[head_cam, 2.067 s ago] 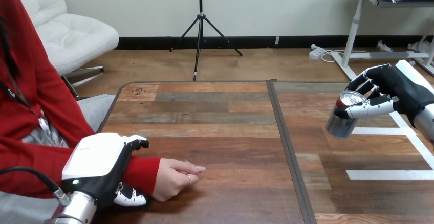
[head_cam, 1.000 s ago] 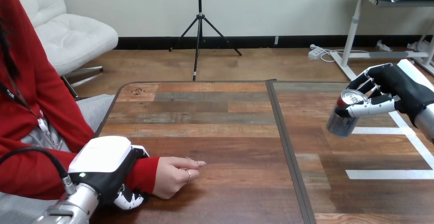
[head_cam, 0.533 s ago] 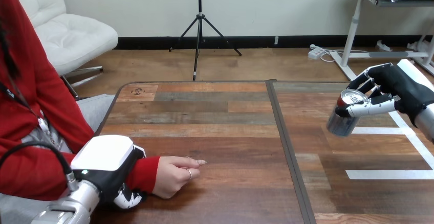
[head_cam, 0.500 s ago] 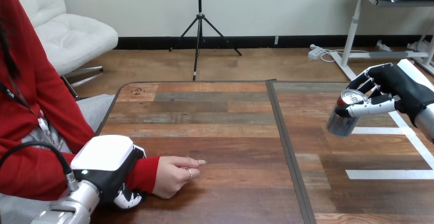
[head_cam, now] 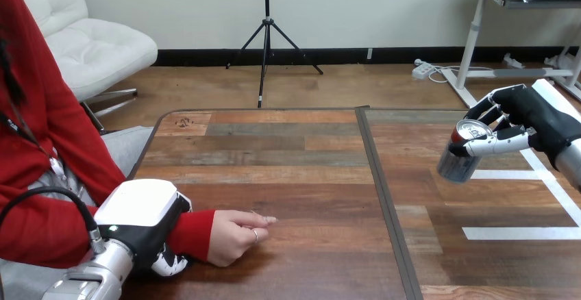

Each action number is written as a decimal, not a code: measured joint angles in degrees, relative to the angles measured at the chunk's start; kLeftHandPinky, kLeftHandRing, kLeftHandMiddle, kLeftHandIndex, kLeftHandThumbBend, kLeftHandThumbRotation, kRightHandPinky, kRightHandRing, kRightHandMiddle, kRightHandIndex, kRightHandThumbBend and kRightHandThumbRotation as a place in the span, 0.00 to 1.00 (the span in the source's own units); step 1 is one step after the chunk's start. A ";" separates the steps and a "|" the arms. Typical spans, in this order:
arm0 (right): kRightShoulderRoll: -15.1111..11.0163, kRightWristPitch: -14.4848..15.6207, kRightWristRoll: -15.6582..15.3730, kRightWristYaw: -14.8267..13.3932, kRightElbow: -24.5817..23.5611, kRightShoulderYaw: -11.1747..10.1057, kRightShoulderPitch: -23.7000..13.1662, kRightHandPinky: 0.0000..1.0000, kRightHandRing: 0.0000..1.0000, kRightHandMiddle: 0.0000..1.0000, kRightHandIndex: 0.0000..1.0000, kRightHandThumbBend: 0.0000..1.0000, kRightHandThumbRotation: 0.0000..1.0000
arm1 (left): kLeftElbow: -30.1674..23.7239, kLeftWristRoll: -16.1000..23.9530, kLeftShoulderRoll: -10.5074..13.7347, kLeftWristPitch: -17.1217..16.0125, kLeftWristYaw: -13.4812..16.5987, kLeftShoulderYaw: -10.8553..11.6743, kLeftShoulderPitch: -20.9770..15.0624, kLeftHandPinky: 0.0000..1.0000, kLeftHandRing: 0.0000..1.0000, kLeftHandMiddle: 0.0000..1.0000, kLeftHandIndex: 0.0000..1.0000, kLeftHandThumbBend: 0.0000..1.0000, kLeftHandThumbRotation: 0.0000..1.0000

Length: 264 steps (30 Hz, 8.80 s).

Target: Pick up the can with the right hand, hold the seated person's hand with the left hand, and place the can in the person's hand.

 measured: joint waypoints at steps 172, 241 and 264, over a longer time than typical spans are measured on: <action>15.76 2.21 -1.15 2.10 -11.83 2.56 -0.71 0.29 0.34 0.39 0.46 0.68 0.00 | -5.78 -9.44 -9.73 2.56 3.26 4.17 -2.96 0.21 0.28 0.34 0.34 0.83 0.00; 21.74 6.11 -1.77 3.30 -18.18 4.87 -0.70 0.30 0.34 0.41 0.44 0.67 0.00 | 0.97 -9.34 -16.51 3.98 3.23 4.20 -11.87 0.22 0.28 0.34 0.33 0.77 0.00; 21.84 6.60 -1.77 3.91 -18.95 4.86 -0.70 0.30 0.34 0.40 0.45 0.63 0.00 | 1.48 -9.42 -16.83 3.99 3.22 4.32 -12.38 0.22 0.28 0.35 0.33 0.76 0.00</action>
